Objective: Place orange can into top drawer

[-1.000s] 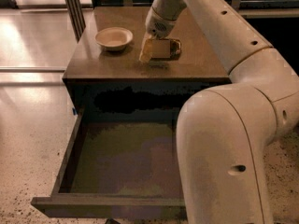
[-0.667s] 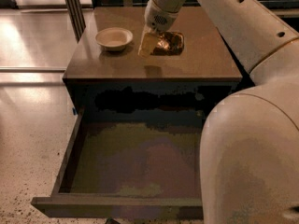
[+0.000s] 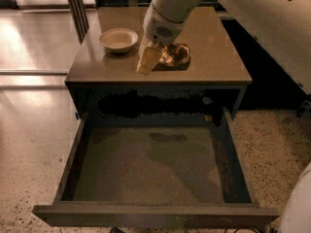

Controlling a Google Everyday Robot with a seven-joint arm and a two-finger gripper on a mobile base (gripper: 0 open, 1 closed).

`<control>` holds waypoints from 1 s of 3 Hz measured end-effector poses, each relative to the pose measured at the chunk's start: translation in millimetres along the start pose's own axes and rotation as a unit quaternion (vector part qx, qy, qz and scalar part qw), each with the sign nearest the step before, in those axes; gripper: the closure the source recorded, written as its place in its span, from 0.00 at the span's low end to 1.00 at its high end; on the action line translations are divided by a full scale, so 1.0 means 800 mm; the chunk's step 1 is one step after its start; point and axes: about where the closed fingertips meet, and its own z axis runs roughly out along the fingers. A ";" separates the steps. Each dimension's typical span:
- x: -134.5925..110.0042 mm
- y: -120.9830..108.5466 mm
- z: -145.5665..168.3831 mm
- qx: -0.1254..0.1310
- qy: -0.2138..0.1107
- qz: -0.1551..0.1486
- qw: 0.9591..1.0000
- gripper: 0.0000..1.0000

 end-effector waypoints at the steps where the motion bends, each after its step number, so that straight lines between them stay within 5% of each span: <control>1: 0.000 0.000 0.000 0.000 0.000 0.000 1.000 1.00; 3: 0.004 0.063 0.003 0.029 -0.013 0.028 0.999 1.00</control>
Offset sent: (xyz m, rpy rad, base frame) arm -0.0429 -0.0025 -0.0120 -0.0045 -0.0468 -0.0430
